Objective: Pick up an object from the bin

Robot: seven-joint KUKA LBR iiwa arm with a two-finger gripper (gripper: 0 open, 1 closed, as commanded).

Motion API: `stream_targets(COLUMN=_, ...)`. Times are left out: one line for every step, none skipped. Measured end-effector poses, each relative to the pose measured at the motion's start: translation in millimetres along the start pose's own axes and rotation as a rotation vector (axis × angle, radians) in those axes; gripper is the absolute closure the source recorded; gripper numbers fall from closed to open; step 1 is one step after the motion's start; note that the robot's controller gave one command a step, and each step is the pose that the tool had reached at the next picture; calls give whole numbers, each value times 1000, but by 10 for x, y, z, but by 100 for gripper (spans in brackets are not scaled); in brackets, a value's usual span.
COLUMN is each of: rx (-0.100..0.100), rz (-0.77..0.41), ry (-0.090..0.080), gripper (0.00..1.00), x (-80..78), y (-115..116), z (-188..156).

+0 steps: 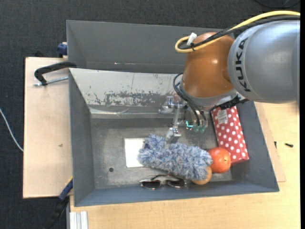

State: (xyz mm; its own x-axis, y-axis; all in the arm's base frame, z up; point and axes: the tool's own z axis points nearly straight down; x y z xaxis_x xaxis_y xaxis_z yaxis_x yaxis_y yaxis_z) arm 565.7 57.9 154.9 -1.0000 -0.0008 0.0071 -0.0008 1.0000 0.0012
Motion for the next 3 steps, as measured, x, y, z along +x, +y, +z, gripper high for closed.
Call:
stream_targets(rx=0, rz=1, ry=-7, gripper=0, x=-12, y=-3, z=-43)
stream_targets(rx=-4, rz=-26, ry=-17, gripper=0, x=176, y=-175, z=591)
stream_targets(rx=-1, rz=-28, ry=-17, gripper=0, x=196, y=-198, z=692)
